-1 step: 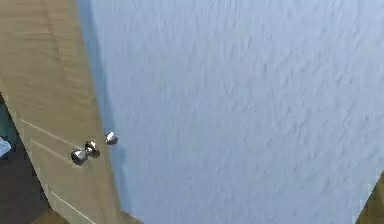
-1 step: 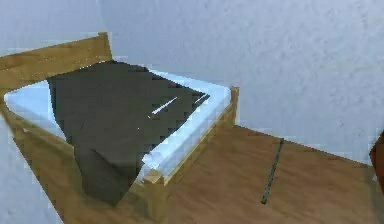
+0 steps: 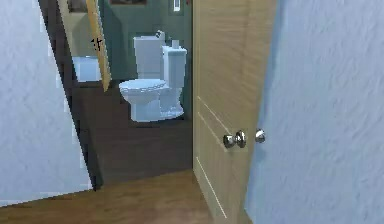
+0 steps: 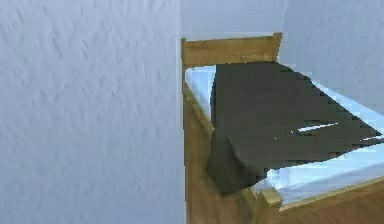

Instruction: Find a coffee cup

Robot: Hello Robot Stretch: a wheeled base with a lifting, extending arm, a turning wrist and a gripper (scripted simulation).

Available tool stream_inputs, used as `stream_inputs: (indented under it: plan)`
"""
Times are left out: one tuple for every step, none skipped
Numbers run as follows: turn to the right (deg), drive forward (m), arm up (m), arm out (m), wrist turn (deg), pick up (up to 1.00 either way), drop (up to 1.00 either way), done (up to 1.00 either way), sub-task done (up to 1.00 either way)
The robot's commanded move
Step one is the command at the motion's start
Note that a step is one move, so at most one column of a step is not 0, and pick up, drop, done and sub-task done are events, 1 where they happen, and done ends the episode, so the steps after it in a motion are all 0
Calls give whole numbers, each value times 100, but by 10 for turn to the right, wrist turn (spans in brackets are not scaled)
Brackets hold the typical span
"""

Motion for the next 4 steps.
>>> stream_inputs:
  plan:
    - [-150,0,0,0,0,0,0,0,0]
    - [0,100,0,0,0,0,0,0,0]
    - [0,80,0,0,0,0,0,0,0]
    - [-300,0,0,0,0,0,0,0,0]
